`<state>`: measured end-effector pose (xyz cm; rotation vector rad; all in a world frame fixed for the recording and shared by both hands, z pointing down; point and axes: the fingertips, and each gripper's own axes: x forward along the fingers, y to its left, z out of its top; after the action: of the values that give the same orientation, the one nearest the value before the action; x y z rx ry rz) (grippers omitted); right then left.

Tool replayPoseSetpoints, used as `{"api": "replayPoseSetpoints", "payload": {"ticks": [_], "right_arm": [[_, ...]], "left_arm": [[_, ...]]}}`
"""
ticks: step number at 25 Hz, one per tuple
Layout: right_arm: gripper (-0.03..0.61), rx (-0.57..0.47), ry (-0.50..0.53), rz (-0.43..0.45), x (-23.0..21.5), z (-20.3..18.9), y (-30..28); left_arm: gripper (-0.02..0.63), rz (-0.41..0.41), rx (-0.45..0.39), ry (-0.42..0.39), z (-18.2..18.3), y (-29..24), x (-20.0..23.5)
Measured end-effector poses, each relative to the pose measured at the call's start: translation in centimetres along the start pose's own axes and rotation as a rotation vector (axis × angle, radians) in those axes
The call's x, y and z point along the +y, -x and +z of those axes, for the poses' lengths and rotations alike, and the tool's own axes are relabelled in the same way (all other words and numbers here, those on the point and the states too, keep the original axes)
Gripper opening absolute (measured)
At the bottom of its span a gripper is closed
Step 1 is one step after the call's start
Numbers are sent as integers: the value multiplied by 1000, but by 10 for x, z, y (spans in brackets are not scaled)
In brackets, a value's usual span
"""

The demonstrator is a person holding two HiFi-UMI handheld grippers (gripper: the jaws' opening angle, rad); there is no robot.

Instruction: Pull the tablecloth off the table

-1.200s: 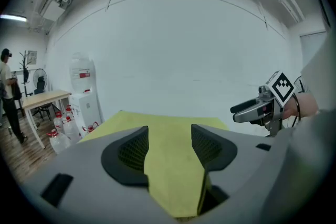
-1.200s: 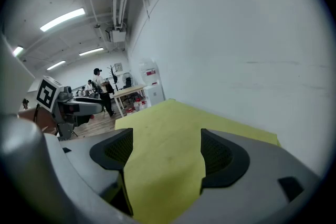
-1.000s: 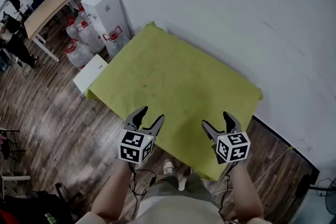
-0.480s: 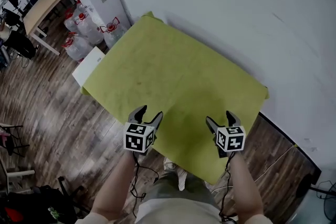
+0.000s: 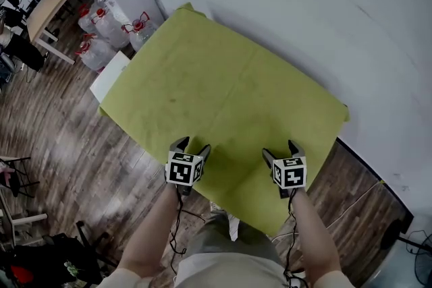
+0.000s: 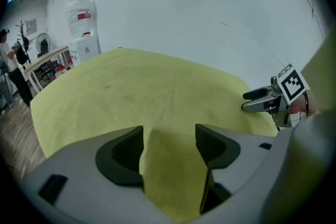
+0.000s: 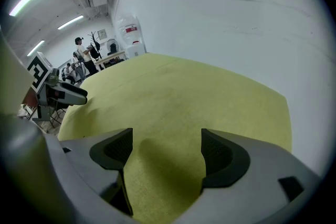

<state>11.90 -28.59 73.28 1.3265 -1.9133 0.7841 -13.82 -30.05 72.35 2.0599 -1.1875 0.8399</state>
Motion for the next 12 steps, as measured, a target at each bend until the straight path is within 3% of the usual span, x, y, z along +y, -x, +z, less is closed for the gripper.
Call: {"api": "replayPoseSetpoints", "payload": {"ticks": [4,9,12], "right_arm": [[399,12,47,-22,-1,-9,-5],[397,-42,30,-60,2,-9,-3],[343,-17,14,-65,3,-10,-3]], "left_arm": [[321,73,78,-45,-27,-19,8],[327,100,37,-43,-26,-21,12],[325,126,34,-16,-31,-20,11]]}}
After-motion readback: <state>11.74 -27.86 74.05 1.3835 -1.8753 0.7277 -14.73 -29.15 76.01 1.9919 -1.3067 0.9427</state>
